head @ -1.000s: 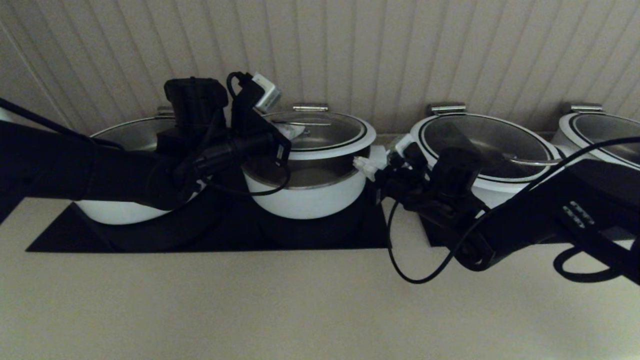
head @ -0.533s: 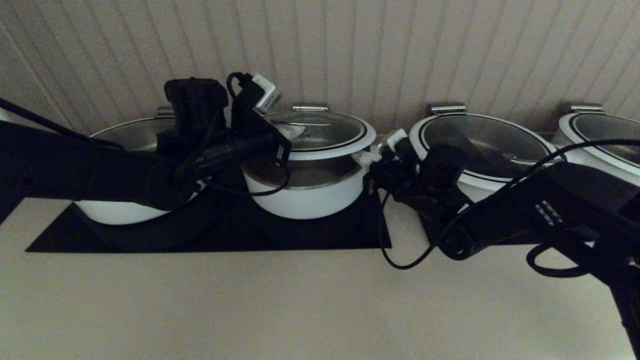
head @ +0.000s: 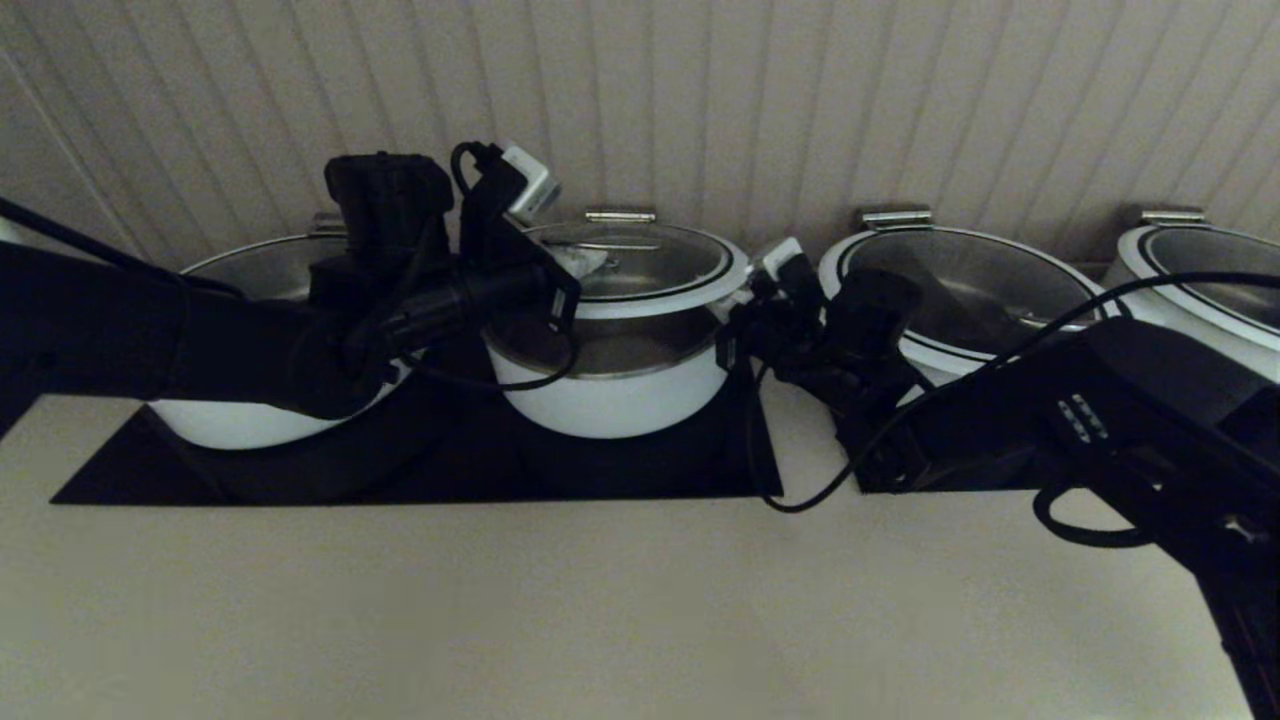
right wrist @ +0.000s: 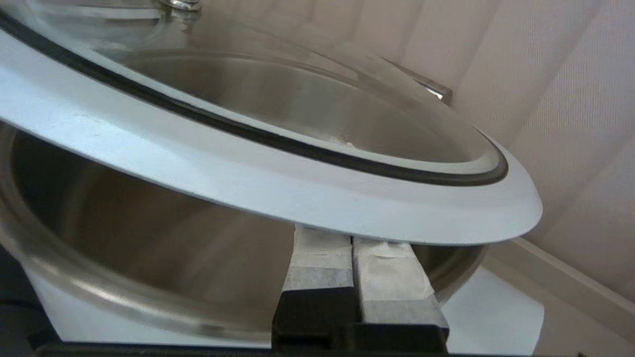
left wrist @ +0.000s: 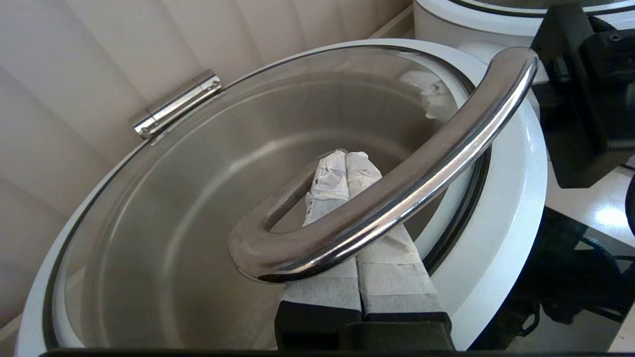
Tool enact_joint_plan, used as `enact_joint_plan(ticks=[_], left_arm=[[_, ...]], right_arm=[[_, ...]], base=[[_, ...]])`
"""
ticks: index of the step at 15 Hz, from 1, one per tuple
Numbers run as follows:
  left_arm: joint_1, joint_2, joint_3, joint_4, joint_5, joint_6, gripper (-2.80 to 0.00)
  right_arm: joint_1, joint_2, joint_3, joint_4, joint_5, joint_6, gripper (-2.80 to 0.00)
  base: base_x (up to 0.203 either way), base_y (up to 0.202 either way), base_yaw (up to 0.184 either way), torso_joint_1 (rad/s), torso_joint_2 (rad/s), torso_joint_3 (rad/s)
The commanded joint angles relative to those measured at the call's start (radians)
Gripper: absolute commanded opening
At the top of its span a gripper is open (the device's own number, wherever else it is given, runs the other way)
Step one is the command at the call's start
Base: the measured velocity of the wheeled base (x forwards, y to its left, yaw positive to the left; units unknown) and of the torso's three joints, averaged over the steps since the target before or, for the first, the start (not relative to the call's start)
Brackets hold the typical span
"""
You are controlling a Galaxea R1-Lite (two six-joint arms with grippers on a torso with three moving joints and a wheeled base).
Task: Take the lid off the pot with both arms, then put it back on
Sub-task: Hold the pot lid with the right arm
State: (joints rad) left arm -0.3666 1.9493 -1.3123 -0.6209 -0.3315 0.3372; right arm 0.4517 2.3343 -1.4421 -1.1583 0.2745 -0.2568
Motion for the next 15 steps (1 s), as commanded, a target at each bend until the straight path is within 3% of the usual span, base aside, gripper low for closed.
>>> enact_joint_plan(ticks=[1, 15], left_arm=[[0.0, -0.007, 0.004, 0.0, -0.003, 0.006, -2.8], [0.079, -0.107, 0.142, 0.023, -0.007, 0.018, -2.8]], right_arm=[[0.001, -0.001, -0.012, -0.009, 0.002, -0.002, -2.8], [0.001, 0.004, -0.006, -0.014, 0.0, -0.004, -2.8]], base=[[0.0, 0.0, 0.0, 0.0, 0.0, 0.0], [0.0, 0.0, 0.0, 0.0, 0.0, 0.0]])
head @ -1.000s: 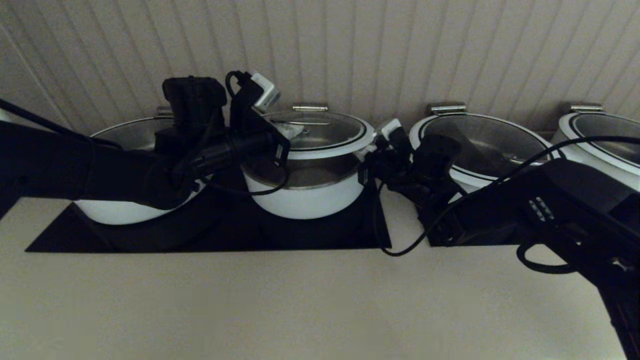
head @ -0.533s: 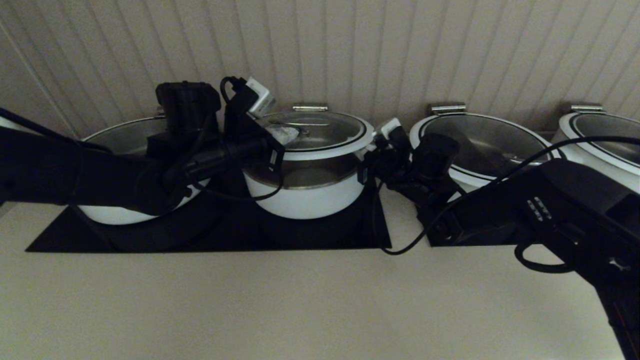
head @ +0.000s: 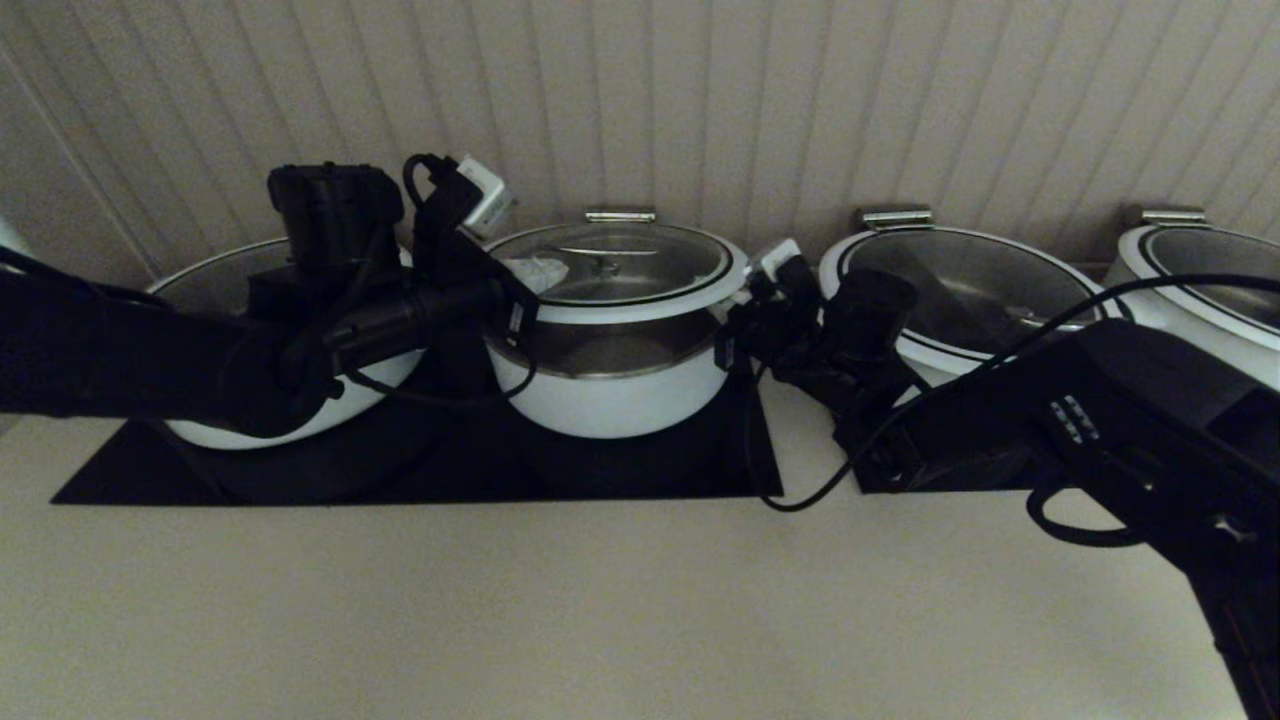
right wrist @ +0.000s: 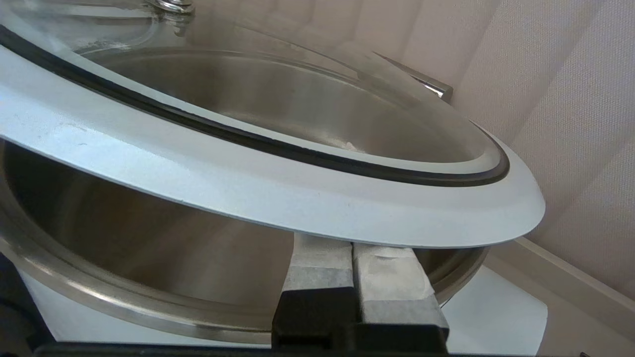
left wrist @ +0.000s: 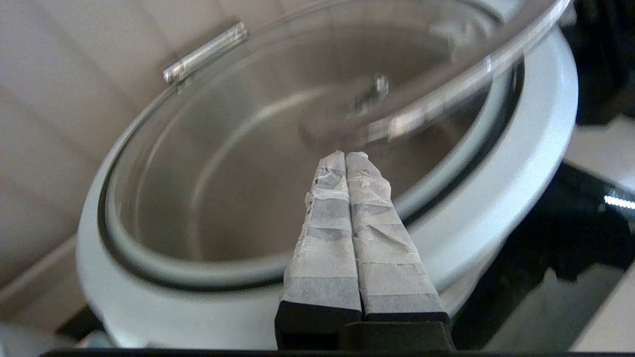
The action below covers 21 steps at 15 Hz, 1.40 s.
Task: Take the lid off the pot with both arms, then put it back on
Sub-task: Hold the pot lid with the right arm, then open the pot lid completely
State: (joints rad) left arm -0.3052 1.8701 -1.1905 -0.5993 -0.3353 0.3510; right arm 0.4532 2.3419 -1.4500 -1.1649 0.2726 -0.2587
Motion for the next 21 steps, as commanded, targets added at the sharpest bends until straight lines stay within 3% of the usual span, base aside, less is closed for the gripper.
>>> enact_joint_plan(ticks=[1, 7, 16, 21], left_arm=[[0.034, -0.04, 0.042, 0.004, -0.004, 0.006, -2.8], [0.086, -0.13, 0.186, 0.0, -0.005, 0.006, -2.8], [0.086, -0.256, 0.448, -0.012, -0.008, 0.02, -2.8], [0.041, -0.169, 0.477, -0.145, -0.005, 0.024, -2.8]], right_arm=[[-0.001, -0.004, 0.002, -0.009, 0.002, -0.002, -2.8], [-0.001, -0.004, 0.002, -0.009, 0.002, -0.002, -2.8], [-0.001, -0.003, 0.0, -0.007, 0.002, -0.002, -2.8], [-0.001, -0.004, 0.0, -0.007, 0.002, -0.002, -2.8]], base=[[0.0, 0.0, 0.0, 0.0, 0.0, 0.0], [0.0, 0.0, 0.0, 0.0, 0.0, 0.0], [0.0, 0.0, 0.0, 0.0, 0.0, 0.0], [0.0, 0.0, 0.0, 0.0, 0.0, 0.0]])
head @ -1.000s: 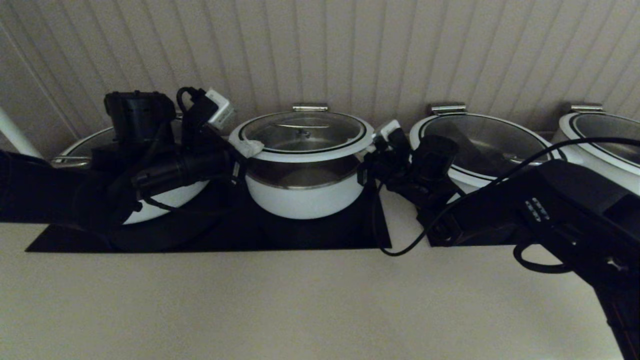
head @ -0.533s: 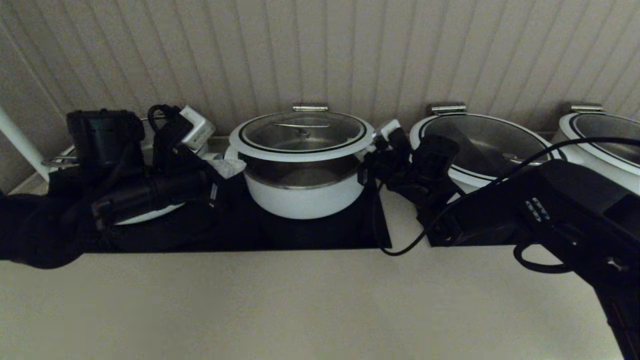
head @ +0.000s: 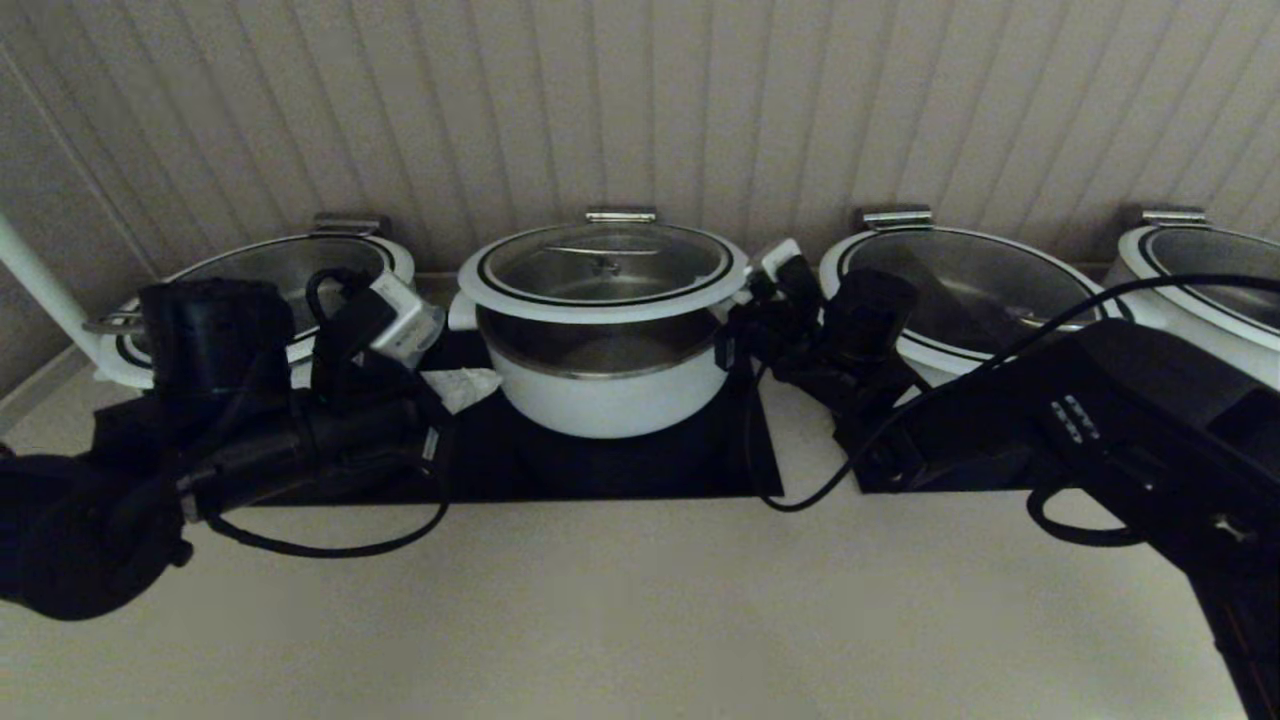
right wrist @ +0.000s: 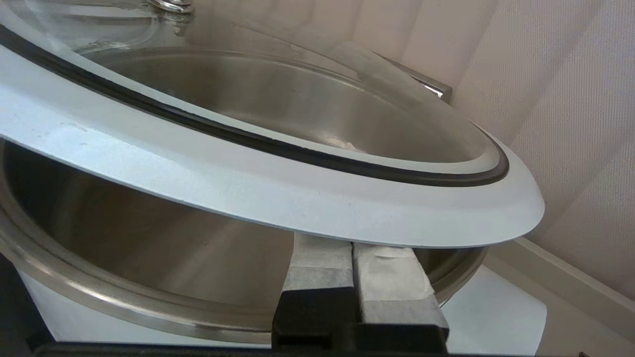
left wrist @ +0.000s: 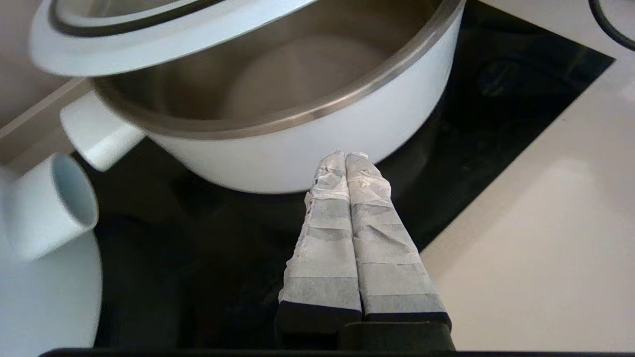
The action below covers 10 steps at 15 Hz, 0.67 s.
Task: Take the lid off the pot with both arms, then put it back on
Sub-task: Open the pot lid completely
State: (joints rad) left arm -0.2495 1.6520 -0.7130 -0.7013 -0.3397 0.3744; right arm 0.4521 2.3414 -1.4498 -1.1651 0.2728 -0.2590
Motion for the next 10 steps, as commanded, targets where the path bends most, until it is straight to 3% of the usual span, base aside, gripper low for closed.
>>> enact_joint_plan(ticks=[1, 10], left_arm=[[-0.024, 0.071, -0.013, -0.069, 0.001, 0.0, -2.8], [-0.04, 0.178, -0.189, -0.084, 0.007, -0.003, -2.8]], right_arm=[[0.0, -0.004, 0.0, -0.007, 0.002, -0.002, -2.8], [0.0, -0.004, 0.0, -0.005, 0.002, -0.003, -2.8]], base=[[0.0, 0.0, 0.0, 0.0, 0.0, 0.0], [0.0, 0.0, 0.0, 0.0, 0.0, 0.0]])
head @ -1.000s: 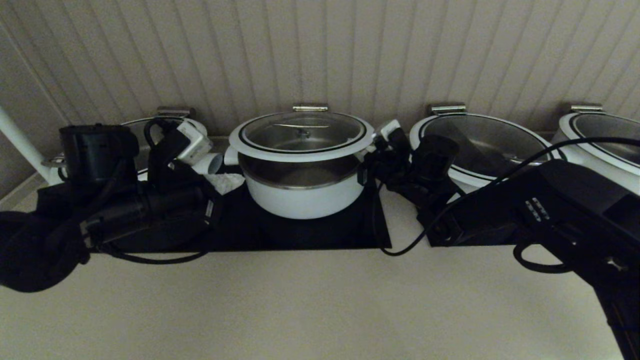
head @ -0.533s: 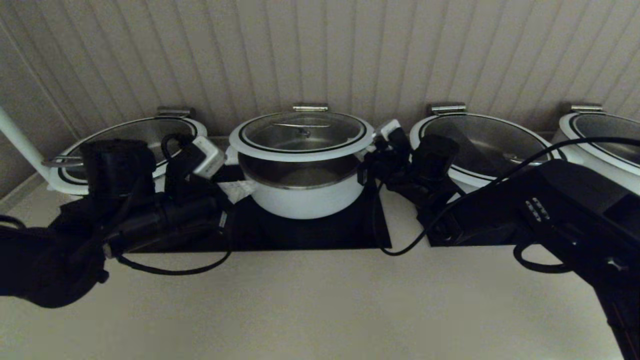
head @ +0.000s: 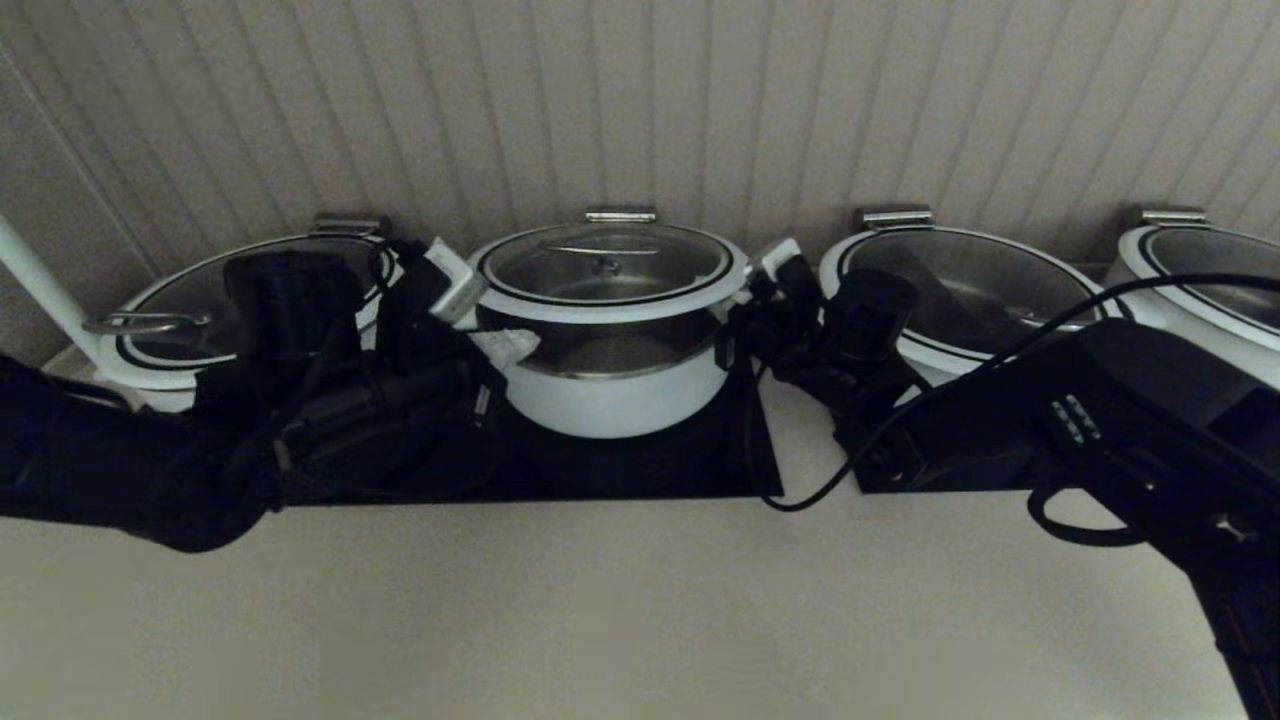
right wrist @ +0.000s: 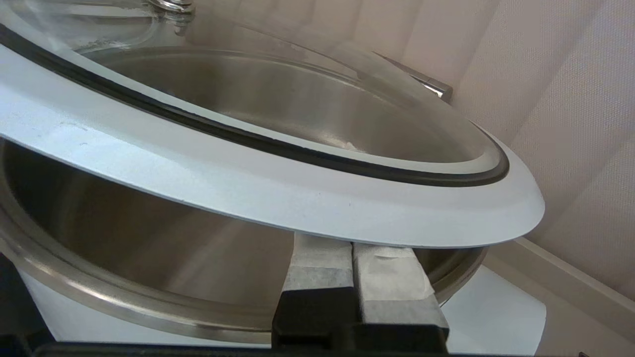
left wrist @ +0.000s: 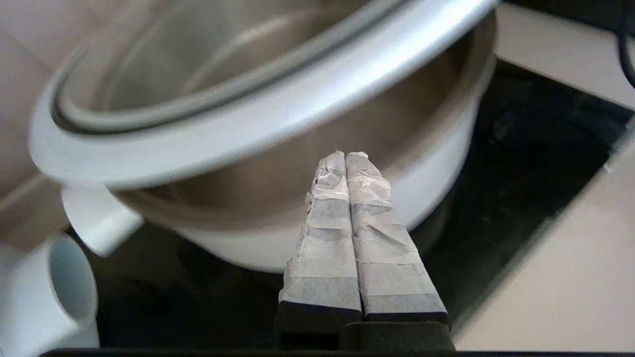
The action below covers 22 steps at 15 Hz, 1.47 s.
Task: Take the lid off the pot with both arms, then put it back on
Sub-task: Open the pot lid completely
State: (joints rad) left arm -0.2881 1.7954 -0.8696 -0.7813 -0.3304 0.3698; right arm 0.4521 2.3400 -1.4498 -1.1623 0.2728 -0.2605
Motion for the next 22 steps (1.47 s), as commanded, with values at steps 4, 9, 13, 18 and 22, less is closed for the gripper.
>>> enact_joint_plan(ticks=[4, 9, 13, 18, 22], left_arm=[[0.0, 0.074, -0.094, -0.004, 0.0, 0.0, -2.8], [-0.002, 0.09, -0.101, -0.004, 0.011, 0.0, -2.8], [-0.002, 0.101, -0.138, -0.002, 0.013, -0.002, -2.8], [-0.002, 0.104, -0.152, 0.002, 0.013, -0.002, -2.8], [-0.001, 0.102, -0.154, 0.001, 0.013, -0.002, -2.8]], right_arm=[[0.002, -0.002, 0.002, -0.008, 0.002, -0.002, -2.8], [0.0, -0.001, 0.001, -0.008, 0.002, -0.003, -2.8], [0.001, -0.004, 0.003, -0.01, 0.002, -0.003, -2.8], [0.0, -0.023, 0.036, -0.011, 0.002, -0.006, -2.8], [-0.003, -0.086, 0.188, -0.02, 0.002, -0.009, -2.8]], base=[[0.0, 0.0, 0.0, 0.0, 0.0, 0.0], [0.0, 0.0, 0.0, 0.0, 0.0, 0.0], [0.0, 0.0, 0.0, 0.0, 0.0, 0.0], [0.0, 0.0, 0.0, 0.0, 0.0, 0.0], [0.0, 0.0, 0.0, 0.0, 0.0, 0.0]])
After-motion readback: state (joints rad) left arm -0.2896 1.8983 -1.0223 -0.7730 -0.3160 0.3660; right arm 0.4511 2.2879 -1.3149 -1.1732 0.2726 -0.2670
